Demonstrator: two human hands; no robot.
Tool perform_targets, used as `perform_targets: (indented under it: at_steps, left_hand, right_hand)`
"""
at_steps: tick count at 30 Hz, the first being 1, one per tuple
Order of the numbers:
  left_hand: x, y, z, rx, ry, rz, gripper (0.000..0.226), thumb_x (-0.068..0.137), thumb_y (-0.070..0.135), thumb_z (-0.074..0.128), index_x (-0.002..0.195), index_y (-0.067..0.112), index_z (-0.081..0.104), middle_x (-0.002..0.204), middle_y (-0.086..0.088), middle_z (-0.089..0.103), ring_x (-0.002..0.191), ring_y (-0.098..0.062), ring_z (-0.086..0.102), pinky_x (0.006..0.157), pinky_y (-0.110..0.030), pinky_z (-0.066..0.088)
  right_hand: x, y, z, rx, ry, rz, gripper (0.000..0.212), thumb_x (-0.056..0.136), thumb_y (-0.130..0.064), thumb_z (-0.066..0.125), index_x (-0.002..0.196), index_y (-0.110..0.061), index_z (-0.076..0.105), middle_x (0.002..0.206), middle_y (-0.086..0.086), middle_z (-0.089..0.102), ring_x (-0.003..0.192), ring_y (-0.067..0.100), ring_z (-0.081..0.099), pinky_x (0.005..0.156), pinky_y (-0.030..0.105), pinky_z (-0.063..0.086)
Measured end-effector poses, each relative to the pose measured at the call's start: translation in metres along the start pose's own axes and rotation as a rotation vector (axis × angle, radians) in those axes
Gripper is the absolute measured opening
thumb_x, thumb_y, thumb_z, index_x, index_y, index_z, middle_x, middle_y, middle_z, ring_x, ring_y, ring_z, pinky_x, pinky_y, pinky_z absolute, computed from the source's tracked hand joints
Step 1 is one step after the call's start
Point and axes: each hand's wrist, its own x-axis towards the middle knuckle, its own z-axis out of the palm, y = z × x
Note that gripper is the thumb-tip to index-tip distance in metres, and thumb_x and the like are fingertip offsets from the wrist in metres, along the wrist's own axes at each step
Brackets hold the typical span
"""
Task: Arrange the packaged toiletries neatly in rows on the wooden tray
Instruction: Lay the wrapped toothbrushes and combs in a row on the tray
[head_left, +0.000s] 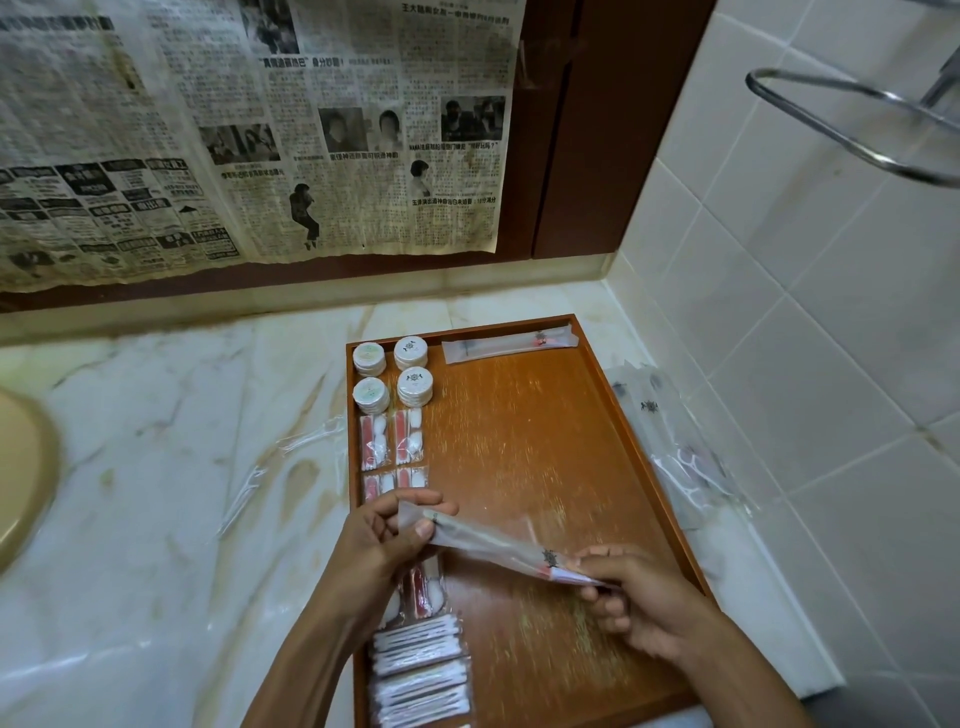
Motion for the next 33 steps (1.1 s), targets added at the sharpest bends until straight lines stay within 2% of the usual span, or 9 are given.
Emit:
perform_targets:
  at_steps: [5,10,13,15,19,22,26,28,33]
  left_hand:
    - [0.001,-0.003,0.007,0.010,0.192,0.018,0.020,0.082,-0.004,0.064,0.101,-0.009,0.062,0.093,-0.024,0.072,0.073,-0.024,0.069,0.066,-0.025,0.059]
    - [0.004,-0.005,0.008,-0.012,0.399,-0.044,0.014,0.088,0.001,0.064,0.098,-0.009,0.066,0.088,-0.027,0.069,0.070,-0.024,0.069,0.060,-0.021,0.058]
    - [0.006,-0.005,0.010,-0.103,0.464,-0.114,0.010,0.087,-0.002,0.064,0.092,-0.010,0.065,0.081,-0.022,0.069,0.066,-0.021,0.070,0.058,-0.022,0.059]
    - [0.006,-0.005,0.012,-0.183,0.494,-0.163,0.006,0.086,-0.005,0.064,0.088,-0.011,0.066,0.078,-0.020,0.068,0.061,-0.019,0.070,0.056,-0.022,0.059]
    - [0.006,-0.001,0.013,-0.245,0.458,-0.186,0.008,0.085,-0.004,0.065,0.090,-0.010,0.067,0.078,-0.019,0.072,0.066,-0.020,0.072,0.057,-0.023,0.059]
    - [0.003,0.005,0.010,-0.167,0.320,-0.124,0.014,0.085,-0.005,0.062,0.096,-0.006,0.070,0.090,-0.022,0.073,0.076,-0.023,0.073,0.061,-0.021,0.058]
    - [0.001,0.012,0.000,0.030,0.167,-0.057,0.021,0.082,-0.005,0.064,0.102,-0.002,0.070,0.093,-0.026,0.071,0.076,-0.024,0.072,0.062,-0.021,0.059]
    - [0.000,0.016,-0.005,0.086,0.100,-0.062,0.029,0.079,-0.002,0.067,0.108,0.000,0.069,0.095,-0.023,0.072,0.079,-0.025,0.073,0.064,-0.021,0.059]
    - [0.000,0.021,-0.012,0.102,0.025,-0.098,0.035,0.075,0.004,0.070,0.110,0.006,0.071,0.097,-0.021,0.073,0.084,-0.026,0.073,0.066,-0.022,0.059]
  right_hand:
    - [-0.002,0.001,0.007,-0.167,0.034,-0.135,0.016,0.089,-0.005,0.065,0.101,0.004,0.064,0.068,0.010,0.059,0.049,0.015,0.048,0.045,0.025,0.041]
    - [-0.005,0.001,0.016,-0.484,0.153,-0.385,0.020,0.082,-0.015,0.075,0.102,-0.018,0.071,0.073,0.004,0.072,0.055,0.014,0.061,0.056,0.026,0.053]
    - [-0.005,0.001,0.019,-0.788,0.257,-0.527,0.021,0.085,-0.024,0.073,0.103,-0.034,0.071,0.092,-0.014,0.071,0.079,0.001,0.064,0.069,0.020,0.051]
    - [-0.004,0.001,0.017,-1.057,0.292,-0.696,0.022,0.089,-0.025,0.068,0.109,-0.034,0.068,0.100,-0.020,0.066,0.092,-0.006,0.057,0.077,0.012,0.044]
    - [-0.002,-0.003,0.018,-1.159,0.303,-0.852,0.013,0.091,-0.016,0.065,0.102,-0.023,0.071,0.089,-0.014,0.062,0.084,-0.004,0.054,0.069,0.007,0.038]
    - [-0.004,-0.006,0.016,-1.023,0.314,-0.654,0.010,0.093,-0.022,0.063,0.088,-0.030,0.067,0.082,-0.012,0.063,0.081,0.003,0.057,0.066,0.012,0.040]
    - [-0.002,-0.015,0.015,-0.506,0.123,-0.162,0.011,0.094,-0.008,0.058,0.089,-0.003,0.066,0.074,0.009,0.066,0.064,0.017,0.062,0.064,0.028,0.053]
    - [-0.004,-0.019,0.016,-0.330,0.058,0.019,0.010,0.094,-0.003,0.056,0.089,0.002,0.063,0.068,0.010,0.063,0.058,0.019,0.060,0.057,0.030,0.054]
    - [-0.007,-0.021,0.016,-0.205,-0.010,0.083,0.009,0.094,-0.001,0.053,0.091,0.003,0.060,0.066,0.011,0.058,0.054,0.019,0.055,0.051,0.030,0.053]
